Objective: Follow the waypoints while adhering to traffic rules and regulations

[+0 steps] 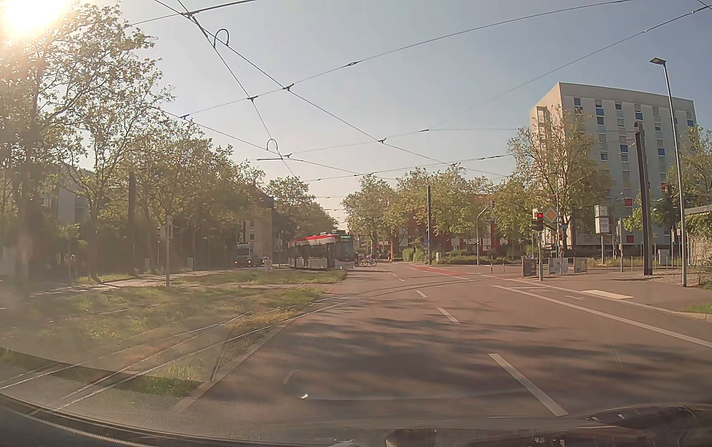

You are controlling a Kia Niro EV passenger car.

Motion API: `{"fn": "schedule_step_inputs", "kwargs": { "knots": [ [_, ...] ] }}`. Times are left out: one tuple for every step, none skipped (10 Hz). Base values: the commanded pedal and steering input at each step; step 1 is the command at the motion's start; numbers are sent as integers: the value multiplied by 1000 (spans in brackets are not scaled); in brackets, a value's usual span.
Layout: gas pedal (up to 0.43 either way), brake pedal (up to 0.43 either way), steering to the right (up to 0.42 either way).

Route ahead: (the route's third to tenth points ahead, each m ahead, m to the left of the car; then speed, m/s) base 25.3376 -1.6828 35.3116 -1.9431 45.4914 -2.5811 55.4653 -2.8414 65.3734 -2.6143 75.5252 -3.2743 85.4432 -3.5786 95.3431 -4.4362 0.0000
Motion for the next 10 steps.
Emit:
{"fn": "schedule_step_inputs", "kwargs": {
  "knots": [
    [0,262,-14],
    [0,262,-14],
    [0,262,-13],
    [0,262,-14],
    [0,262,-14],
    [0,262,-14],
    [0,262,-14],
    [0,262,-13],
    [0,262,-14],
    [0,262,-14]
  ]
}}
